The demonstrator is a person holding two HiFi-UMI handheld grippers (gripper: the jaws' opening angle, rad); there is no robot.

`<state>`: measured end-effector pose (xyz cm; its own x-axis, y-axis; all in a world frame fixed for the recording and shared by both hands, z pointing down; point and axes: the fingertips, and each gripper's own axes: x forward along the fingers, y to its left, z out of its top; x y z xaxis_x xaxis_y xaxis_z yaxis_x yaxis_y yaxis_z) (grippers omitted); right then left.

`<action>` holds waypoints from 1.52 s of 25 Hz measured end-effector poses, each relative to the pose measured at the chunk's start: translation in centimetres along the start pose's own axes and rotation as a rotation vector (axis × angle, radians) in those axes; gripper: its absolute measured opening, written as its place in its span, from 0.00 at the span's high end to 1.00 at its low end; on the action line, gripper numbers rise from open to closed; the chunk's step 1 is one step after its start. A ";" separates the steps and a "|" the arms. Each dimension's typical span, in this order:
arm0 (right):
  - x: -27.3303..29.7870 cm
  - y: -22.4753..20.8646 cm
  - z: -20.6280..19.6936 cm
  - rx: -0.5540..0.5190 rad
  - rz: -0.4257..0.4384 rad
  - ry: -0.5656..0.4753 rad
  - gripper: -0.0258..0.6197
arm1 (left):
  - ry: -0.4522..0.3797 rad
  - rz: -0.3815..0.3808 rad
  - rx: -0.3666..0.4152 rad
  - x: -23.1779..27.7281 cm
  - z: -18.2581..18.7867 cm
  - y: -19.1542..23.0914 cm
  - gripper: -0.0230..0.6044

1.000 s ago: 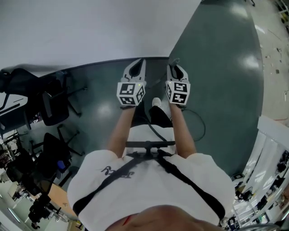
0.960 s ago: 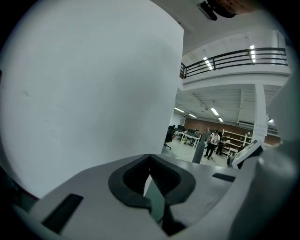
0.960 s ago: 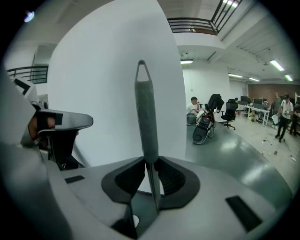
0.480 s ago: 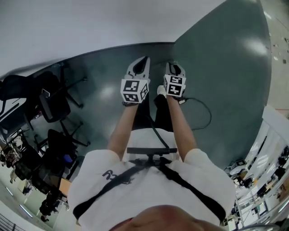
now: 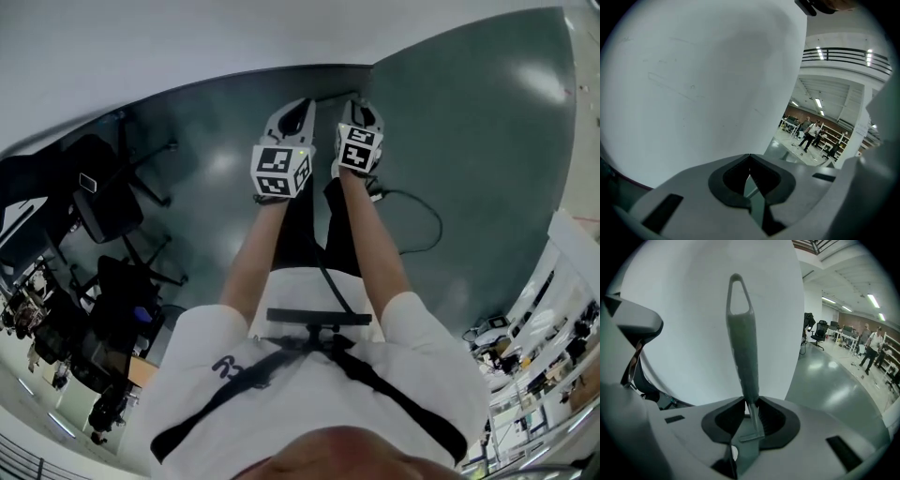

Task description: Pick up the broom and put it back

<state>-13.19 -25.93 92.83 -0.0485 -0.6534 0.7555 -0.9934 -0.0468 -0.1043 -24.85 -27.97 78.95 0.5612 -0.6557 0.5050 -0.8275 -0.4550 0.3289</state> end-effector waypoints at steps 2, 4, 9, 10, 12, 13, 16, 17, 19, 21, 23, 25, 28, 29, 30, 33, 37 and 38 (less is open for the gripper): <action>1.6 -0.2 1.7 0.009 0.002 -0.024 0.82 | -0.005 0.004 -0.004 0.6 0.3 0.3 0.95; 3.2 -0.5 3.3 -0.005 0.009 -0.023 0.82 | -0.012 0.013 -0.016 1.1 0.6 0.4 0.94; 6.6 -0.6 6.7 -0.034 0.032 -0.007 0.82 | -0.026 0.032 -0.042 1.8 1.4 1.2 0.95; 7.3 -0.5 7.2 -0.037 0.040 -0.010 0.82 | -0.029 0.038 -0.049 1.8 1.5 1.5 0.95; 8.5 -0.3 8.4 -0.053 0.062 -0.016 0.82 | -0.036 0.048 -0.063 1.8 1.8 2.0 0.95; 8.9 -0.2 9.1 -0.065 0.071 -0.018 0.82 | -0.038 0.052 -0.067 1.7 1.9 2.1 0.95; 9.6 -0.1 10.4 -0.091 0.086 -0.021 0.82 | -0.037 0.060 -0.068 1.6 1.8 2.4 0.95; 9.7 -0.1 10.6 -0.096 0.087 -0.021 0.82 | -0.035 0.061 -0.069 1.5 1.7 2.4 0.95; 9.8 0.0 10.7 -0.106 0.094 -0.025 0.82 | -0.029 0.063 -0.073 1.5 1.3 2.7 0.95; 9.9 0.4 10.6 -0.117 0.107 -0.029 0.82 | -0.024 0.064 -0.077 1.5 1.1 3.1 0.94; 9.8 0.5 10.4 -0.127 0.116 -0.023 0.82 | -0.023 0.063 -0.077 1.4 1.1 3.2 0.95; 9.6 0.4 10.0 -0.135 0.127 -0.013 0.82 | -0.024 0.063 -0.075 1.3 1.3 3.0 0.95; 9.2 0.5 9.6 -0.148 0.147 -0.004 0.82 | -0.026 0.067 -0.074 1.3 1.5 3.1 0.95; 8.8 0.7 9.4 -0.146 0.151 -0.001 0.82 | -0.026 0.070 -0.073 1.1 1.6 3.3 0.95; 8.3 1.0 9.1 -0.140 0.155 0.002 0.82 | -0.025 0.073 -0.072 0.7 1.6 3.4 0.95; 4.2 1.1 8.2 -0.110 0.167 0.005 0.82 | -0.019 0.074 -0.061 -1.6 2.5 2.3 0.94; -1.1 0.4 10.3 -0.089 0.208 -0.046 0.82 | -0.060 0.072 -0.013 -3.3 5.9 0.1 0.95; -2.6 0.3 10.4 -0.086 0.218 -0.056 0.82 | -0.063 0.072 -0.006 -3.9 6.2 -0.5 0.95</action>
<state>-12.26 -32.10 84.12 -0.2596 -0.6818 0.6840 -0.9653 0.1630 -0.2039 -26.58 -28.93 71.87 0.5002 -0.7234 0.4759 -0.8655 -0.4022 0.2985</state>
